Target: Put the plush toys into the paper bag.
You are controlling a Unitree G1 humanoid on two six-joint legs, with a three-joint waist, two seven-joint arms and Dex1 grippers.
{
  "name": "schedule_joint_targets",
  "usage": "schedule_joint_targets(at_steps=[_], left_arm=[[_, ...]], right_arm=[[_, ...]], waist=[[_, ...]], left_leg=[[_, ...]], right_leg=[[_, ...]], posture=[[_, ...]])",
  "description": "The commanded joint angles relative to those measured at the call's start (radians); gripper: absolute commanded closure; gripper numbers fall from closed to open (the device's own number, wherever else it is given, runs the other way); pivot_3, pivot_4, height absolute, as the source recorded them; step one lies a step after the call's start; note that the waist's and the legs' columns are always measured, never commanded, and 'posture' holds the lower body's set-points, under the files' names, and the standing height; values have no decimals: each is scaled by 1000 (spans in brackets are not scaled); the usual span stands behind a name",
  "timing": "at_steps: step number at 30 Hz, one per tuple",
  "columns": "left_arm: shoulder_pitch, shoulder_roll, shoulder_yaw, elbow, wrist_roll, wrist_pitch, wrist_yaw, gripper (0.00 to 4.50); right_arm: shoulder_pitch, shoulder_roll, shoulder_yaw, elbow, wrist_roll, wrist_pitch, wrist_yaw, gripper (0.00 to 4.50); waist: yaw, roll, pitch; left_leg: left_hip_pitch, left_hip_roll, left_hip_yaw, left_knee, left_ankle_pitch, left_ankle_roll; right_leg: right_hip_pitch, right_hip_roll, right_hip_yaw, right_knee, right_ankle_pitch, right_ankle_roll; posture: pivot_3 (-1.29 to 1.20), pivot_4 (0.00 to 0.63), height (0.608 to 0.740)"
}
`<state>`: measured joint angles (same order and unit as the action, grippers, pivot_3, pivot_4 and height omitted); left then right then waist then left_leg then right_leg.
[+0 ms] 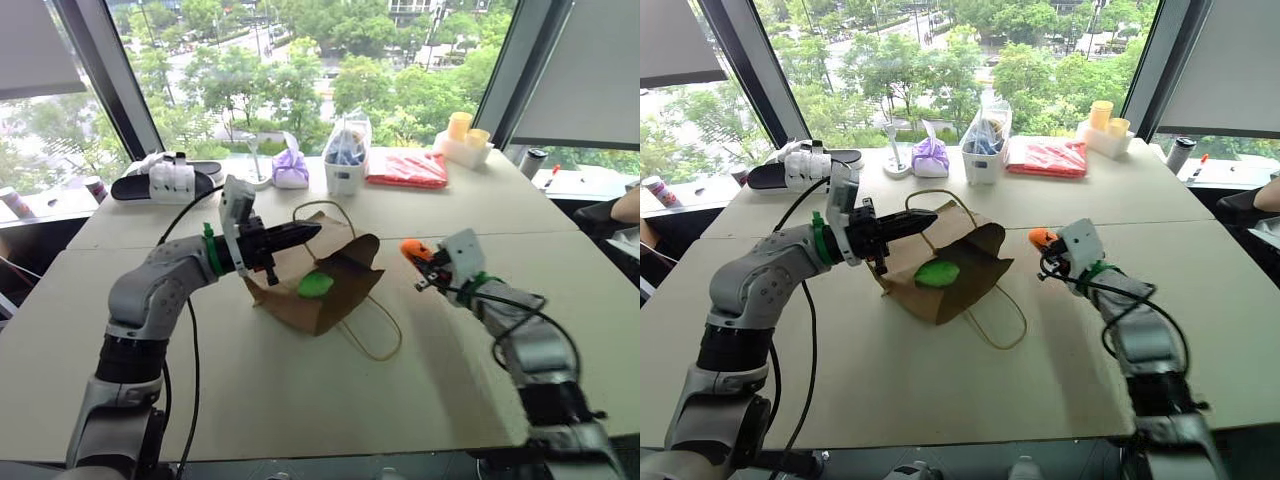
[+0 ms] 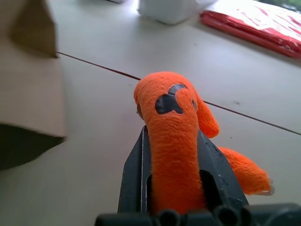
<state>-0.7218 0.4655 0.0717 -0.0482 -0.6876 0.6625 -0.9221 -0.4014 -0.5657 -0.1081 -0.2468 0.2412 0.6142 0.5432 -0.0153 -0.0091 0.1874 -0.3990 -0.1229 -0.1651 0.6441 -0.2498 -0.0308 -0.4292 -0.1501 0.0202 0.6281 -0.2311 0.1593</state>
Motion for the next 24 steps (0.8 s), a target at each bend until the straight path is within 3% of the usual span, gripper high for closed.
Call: schedule_joint_targets(at_steps=[1, 5, 10, 15, 24], left_arm=[[-41, -14, 13, 4, -9, -24, -4, 4500], [-56, -27, 8, 13, -11, -22, -12, 4500], [-60, -36, 9, 8, -23, -9, -15, 4500], [-49, -34, 10, -24, -37, 14, -14, 4500], [-23, -7, 3, -90, -86, 73, -26, 4500]], right_arm=[[27, -15, -26, -299, 200, 194, 51, 4360], [31, 9, 3, -392, 263, 292, 13, 4360], [-22, 107, 147, -310, 193, 257, -69, 4360], [-100, 190, 246, -87, 87, 123, -95, 4360], [-295, 351, 303, 350, -35, -132, -88, 4360]], waist=[[-5, -2, 0], [3, -2, 0], [1, -2, 0], [1, -2, 0], [-6, -2, 0]], left_leg=[[1, 0, 1, 0, -2, 3], [5, 1, 1, 0, -3, 5], [5, 1, 1, 1, -3, 5], [5, 0, 1, 1, -2, 4], [5, 0, 1, 0, -1, 1]], right_leg=[[0, 0, 0, -1, 0, 0], [5, 1, -1, 0, 0, 0], [5, 0, -1, 1, 0, 0], [4, 0, -1, 1, 0, -1], [3, 1, -1, 1, 0, -1]], posture=[[0, 150, 740], [0, 150, 740], [0, 150, 740], [0, 150, 740], [0, 150, 740]])
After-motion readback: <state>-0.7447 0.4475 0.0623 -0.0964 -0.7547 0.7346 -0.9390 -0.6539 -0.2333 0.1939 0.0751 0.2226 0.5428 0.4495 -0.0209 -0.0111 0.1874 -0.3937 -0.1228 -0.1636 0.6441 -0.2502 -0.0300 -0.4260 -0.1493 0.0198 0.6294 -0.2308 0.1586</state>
